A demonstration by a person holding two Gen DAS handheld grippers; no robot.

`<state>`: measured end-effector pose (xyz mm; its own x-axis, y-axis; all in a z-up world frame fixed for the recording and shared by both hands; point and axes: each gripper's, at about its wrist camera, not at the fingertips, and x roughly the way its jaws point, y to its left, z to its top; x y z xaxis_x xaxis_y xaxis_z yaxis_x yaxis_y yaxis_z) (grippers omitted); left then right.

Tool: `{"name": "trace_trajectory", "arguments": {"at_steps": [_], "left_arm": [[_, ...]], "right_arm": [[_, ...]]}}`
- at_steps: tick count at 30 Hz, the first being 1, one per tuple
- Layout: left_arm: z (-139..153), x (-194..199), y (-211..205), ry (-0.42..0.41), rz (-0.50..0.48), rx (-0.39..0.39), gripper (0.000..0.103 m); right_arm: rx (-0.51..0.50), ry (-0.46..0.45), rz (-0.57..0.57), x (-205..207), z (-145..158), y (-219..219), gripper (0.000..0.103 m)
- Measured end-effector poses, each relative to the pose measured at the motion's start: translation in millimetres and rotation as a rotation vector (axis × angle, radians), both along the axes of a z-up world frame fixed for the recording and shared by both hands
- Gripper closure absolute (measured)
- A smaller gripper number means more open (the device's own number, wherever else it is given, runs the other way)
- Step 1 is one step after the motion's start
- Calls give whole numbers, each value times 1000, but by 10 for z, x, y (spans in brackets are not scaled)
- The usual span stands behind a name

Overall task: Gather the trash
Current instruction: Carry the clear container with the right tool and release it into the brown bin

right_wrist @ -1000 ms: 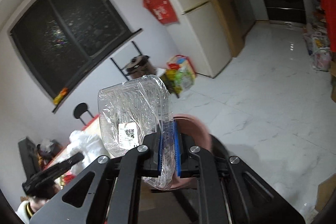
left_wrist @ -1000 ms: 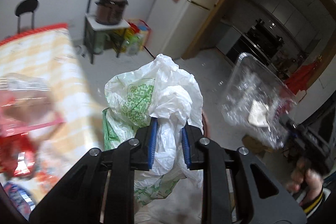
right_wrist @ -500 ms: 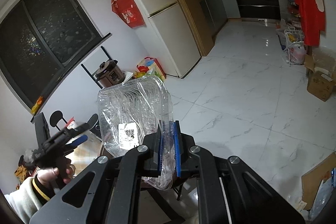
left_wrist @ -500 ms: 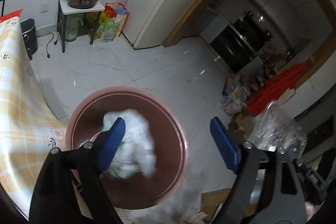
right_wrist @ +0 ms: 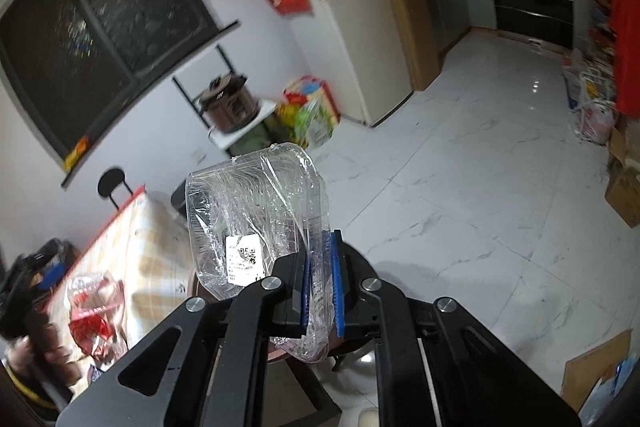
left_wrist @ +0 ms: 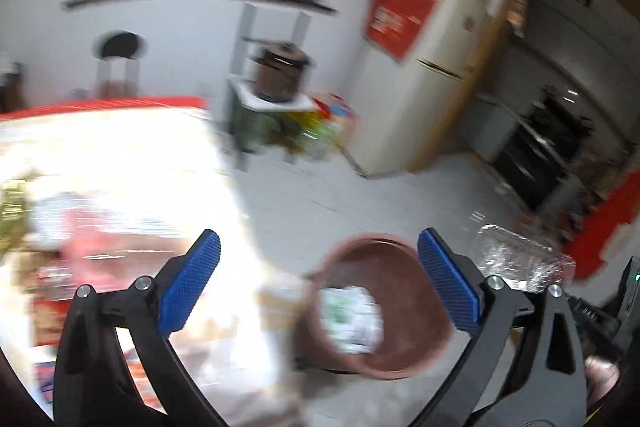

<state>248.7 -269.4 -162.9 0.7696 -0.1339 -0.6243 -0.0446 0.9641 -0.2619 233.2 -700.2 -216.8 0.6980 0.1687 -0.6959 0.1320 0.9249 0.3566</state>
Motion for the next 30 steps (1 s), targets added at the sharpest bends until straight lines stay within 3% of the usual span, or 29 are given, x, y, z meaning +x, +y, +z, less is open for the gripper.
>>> {"name": "trace_trajectory", "arguments": {"at_steps": [5,10,14,16,17,18,20,24,30], "left_arm": [[210,-674,708,-57,292,129,6],[283,-1261,1335,-51,514,155,6],[309,-1562,1617,-44,615,140,6],[312,-1662,1659,-50,637,131,6],[308,-1695,1660,-52,641,130,6],[309,-1743,1659,-53,642,131,6],[303,-1787,1655,-57,643,133,6],[301,-1867,1659,-61,651,129,6],[348,-1900,1709,-62,660,124,6]], "right_arm": [[-30,42,93,296,-92,375,93],[-90,71,129,493,-125,651,93],[-134,87,131,603,-181,775,91],[-135,101,141,667,-232,842,80],[-126,114,143,696,-257,879,52],[-114,113,141,712,-246,896,33],[-96,93,152,687,-208,935,31],[-61,48,170,626,-82,1000,14],[-8,24,174,519,49,1030,6]]}}
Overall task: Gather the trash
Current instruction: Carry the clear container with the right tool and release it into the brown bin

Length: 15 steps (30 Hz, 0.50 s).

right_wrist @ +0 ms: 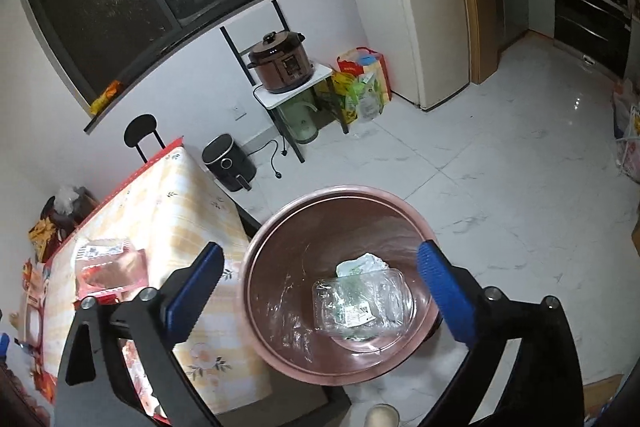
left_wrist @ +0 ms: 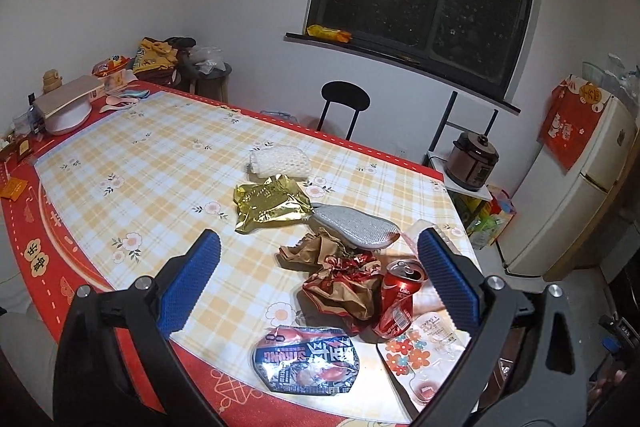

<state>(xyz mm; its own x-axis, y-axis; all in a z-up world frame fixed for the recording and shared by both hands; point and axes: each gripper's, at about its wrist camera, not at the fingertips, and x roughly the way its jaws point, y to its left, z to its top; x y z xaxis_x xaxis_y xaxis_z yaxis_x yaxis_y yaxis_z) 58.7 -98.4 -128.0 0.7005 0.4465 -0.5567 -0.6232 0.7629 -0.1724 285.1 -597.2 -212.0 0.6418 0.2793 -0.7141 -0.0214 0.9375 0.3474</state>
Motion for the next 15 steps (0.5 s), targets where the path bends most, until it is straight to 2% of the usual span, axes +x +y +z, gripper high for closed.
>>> {"name": "trace_trajectory", "arguments": {"at_steps": [7,15], "left_arm": [[81,-143,94,17,-9,11,6],[38,-453,488,30,18,-13,6]], "right_arm": [[36,16,7,-69,15,193,6],[28,12,101,-245,90,880,6]]}}
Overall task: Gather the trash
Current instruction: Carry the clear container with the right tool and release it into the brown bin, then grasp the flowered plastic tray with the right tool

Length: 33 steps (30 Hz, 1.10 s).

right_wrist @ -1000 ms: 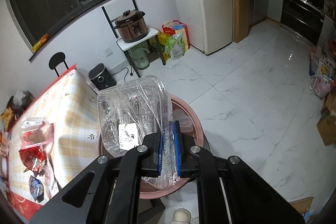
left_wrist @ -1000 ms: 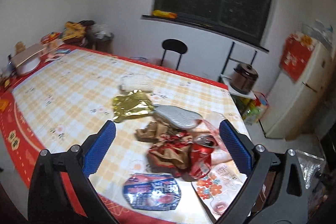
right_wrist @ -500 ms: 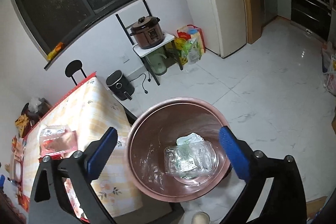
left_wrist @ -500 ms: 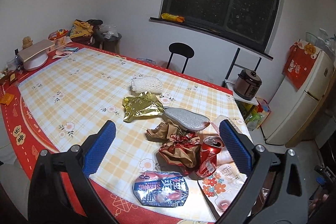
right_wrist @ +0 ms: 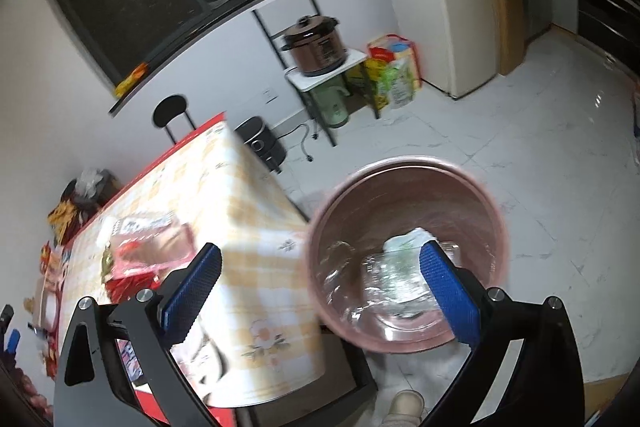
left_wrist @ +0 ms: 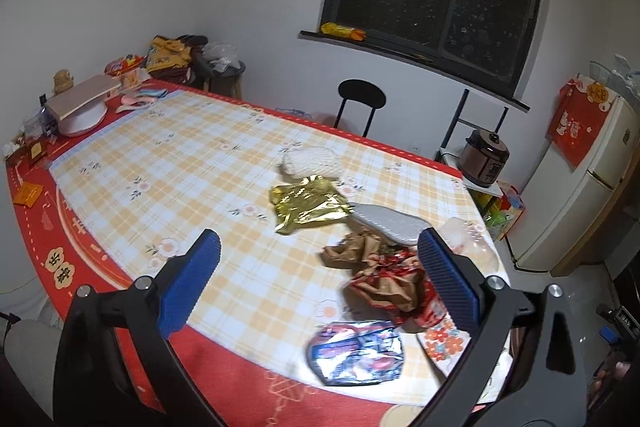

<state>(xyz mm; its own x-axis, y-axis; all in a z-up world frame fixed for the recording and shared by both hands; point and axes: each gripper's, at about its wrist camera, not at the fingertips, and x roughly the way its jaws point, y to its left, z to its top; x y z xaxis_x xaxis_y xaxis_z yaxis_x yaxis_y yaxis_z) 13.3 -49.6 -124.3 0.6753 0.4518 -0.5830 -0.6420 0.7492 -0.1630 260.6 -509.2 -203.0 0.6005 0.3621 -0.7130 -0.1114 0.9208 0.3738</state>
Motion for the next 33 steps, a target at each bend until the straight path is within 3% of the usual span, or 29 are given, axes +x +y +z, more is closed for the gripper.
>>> {"name": "trace_trajectory", "arguments": {"at_steps": [11,20,26,33], "left_arm": [[-185,-232,566,-3,-48,-67,6],[-489,-244,923,11,-133,-125,6],[-721,-179,1063,40,-199,-157,6],[-1005,-120,1160,86,-272,-192,6]], "right_arm": [[-43,-21,55,-387,209,767,6],[-148,-24,130,-748,183,1339,6],[-296,-33,282,-927,-51,1889,6],[-545,-35,579,-1039,-551,2541,6]]}}
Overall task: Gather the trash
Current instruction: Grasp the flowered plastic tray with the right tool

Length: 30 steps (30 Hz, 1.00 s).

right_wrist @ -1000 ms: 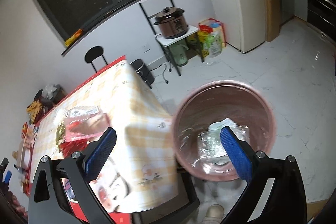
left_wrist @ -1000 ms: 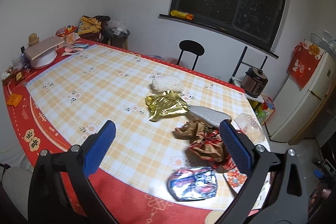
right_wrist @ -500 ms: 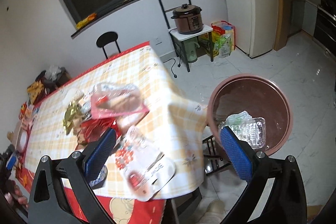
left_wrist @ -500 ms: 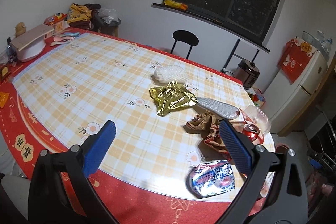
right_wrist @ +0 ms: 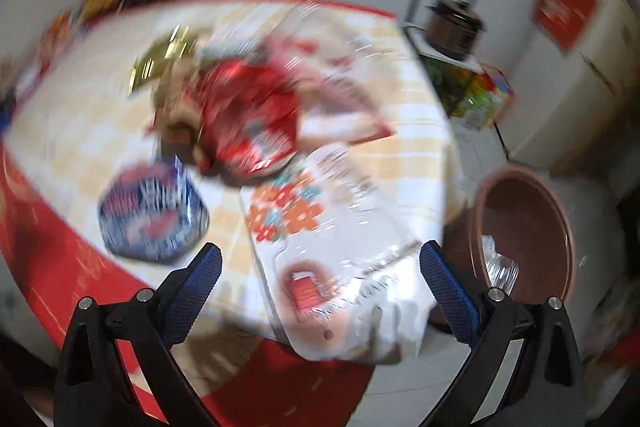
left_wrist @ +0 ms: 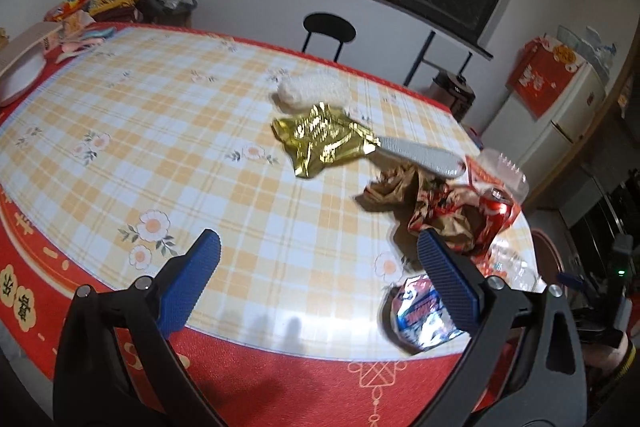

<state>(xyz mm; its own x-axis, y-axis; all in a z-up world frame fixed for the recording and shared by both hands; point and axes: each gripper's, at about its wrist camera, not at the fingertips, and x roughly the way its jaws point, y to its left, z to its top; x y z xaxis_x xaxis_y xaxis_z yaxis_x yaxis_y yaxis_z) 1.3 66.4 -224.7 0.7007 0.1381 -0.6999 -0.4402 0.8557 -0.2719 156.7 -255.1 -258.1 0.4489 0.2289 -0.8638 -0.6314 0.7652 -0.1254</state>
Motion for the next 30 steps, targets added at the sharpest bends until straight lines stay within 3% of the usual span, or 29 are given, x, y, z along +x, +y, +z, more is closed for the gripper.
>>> {"name": "trace_trajectory", "arguments": {"at_steps": [4,9,20,30], "left_arm": [[-146,25,65,26,-31,-18,6],[-258,64,79,44,-69,-33,6],[-353,145,-72,72,-141,-19,6],[-457,261,-263,107,-174,-48,6]], "right_arm": [[-4,-10,42,152,-20,48,6],[-31,32,94,331,-118,113,24],[-40,82,125,514,-344,198,41],[-13,88,150,482,-349,149,46]]}}
